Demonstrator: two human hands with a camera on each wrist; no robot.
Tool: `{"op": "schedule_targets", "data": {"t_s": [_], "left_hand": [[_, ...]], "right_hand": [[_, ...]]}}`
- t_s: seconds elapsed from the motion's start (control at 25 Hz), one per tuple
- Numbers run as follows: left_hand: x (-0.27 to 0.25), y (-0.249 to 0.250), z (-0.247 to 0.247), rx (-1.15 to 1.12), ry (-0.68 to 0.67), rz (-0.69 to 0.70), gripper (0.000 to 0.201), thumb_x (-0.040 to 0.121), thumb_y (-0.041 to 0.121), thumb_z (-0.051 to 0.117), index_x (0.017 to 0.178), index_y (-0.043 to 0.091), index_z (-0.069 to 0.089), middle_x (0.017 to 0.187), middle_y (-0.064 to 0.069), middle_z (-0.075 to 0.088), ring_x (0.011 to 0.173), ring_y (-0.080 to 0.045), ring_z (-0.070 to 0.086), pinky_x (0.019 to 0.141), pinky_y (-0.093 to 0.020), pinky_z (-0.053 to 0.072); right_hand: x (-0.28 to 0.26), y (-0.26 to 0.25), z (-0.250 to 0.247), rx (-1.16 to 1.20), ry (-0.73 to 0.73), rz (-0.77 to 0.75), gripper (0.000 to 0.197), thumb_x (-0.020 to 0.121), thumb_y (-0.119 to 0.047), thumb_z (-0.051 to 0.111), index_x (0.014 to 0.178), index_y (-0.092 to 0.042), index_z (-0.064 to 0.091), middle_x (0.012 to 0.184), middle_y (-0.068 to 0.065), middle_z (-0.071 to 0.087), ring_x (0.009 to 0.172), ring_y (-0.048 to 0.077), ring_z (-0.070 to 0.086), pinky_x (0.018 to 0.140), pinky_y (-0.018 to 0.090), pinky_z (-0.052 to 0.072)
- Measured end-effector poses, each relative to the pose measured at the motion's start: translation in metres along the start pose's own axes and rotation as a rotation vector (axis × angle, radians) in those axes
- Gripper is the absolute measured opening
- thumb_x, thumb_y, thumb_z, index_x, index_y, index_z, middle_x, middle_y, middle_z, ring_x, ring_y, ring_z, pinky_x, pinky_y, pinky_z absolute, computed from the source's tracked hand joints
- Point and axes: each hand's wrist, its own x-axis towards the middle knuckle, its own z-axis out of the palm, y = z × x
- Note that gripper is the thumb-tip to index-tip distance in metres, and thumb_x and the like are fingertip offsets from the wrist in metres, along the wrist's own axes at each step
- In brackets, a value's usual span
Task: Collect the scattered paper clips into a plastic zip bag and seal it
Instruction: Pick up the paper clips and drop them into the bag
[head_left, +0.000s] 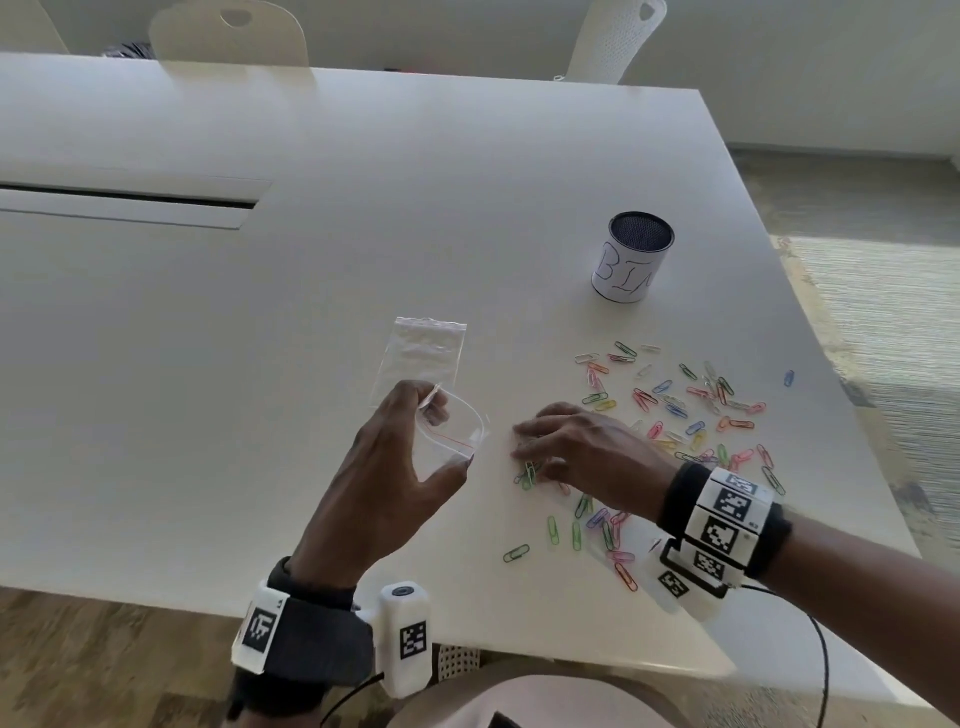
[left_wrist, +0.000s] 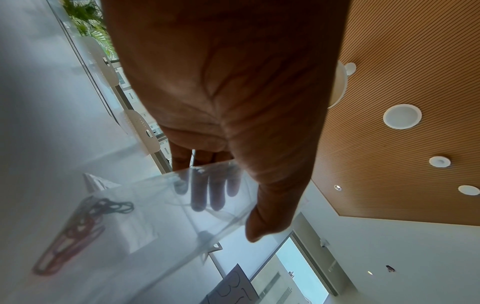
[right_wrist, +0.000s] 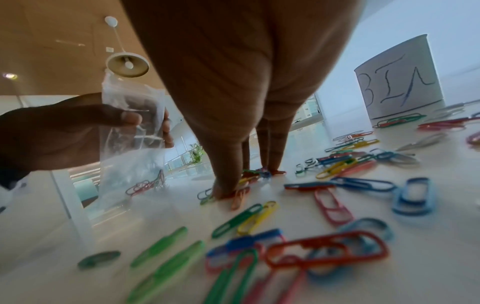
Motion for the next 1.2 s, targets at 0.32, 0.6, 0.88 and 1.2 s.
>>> {"op": "schedule_targets", "data": {"t_s": [0.32, 0.6, 0.88, 1.2], "left_hand": [[0.009, 0.0, 0.012, 0.005, -0.021, 0.027, 0.048, 0.085, 0.029, 0.081, 0.119, 0.032, 0.047, 0.111, 0.024, 0.056, 0.105, 0.013, 0.053, 0.083, 0.0, 0.037], [0.019, 0.001, 0.029, -0.035, -0.025, 0.017, 0.05, 0.083, 0.03, 0.082, 0.119, 0.033, 0.046, 0.112, 0.023, 0.056, 0.102, 0.009, 0.056, 0.08, -0.011, 0.041], [0.027, 0.003, 0.044, -0.029, -0.03, 0.034, 0.053, 0.083, 0.029, 0.082, 0.122, 0.032, 0.045, 0.113, 0.019, 0.056, 0.107, 0.011, 0.052, 0.085, -0.002, 0.038], [0.031, 0.007, 0.051, -0.027, -0.057, 0.026, 0.058, 0.086, 0.032, 0.077, 0.132, 0.03, 0.042, 0.123, 0.015, 0.055, 0.106, -0.002, 0.054, 0.085, -0.01, 0.04]], "right_hand": [[0.004, 0.003, 0.01, -0.09, 0.109, 0.032, 0.017, 0.104, -0.016, 0.06, 0.109, -0.017, 0.076, 0.105, -0.001, 0.074, 0.088, 0.01, 0.07, 0.078, 0.027, 0.062], [-0.001, 0.009, -0.018, 0.384, 0.321, 0.33, 0.018, 0.092, -0.011, 0.078, 0.11, -0.012, 0.081, 0.101, 0.003, 0.082, 0.082, 0.008, 0.077, 0.082, 0.021, 0.064], [-0.014, -0.035, -0.07, 1.043, 0.554, 0.407, 0.018, 0.087, -0.002, 0.08, 0.104, -0.006, 0.082, 0.087, 0.007, 0.083, 0.08, 0.023, 0.081, 0.08, 0.025, 0.065], [0.005, -0.065, -0.064, 0.63, 0.42, 0.35, 0.015, 0.092, -0.013, 0.079, 0.104, -0.02, 0.084, 0.09, -0.006, 0.082, 0.073, -0.001, 0.075, 0.071, 0.022, 0.064]]}}
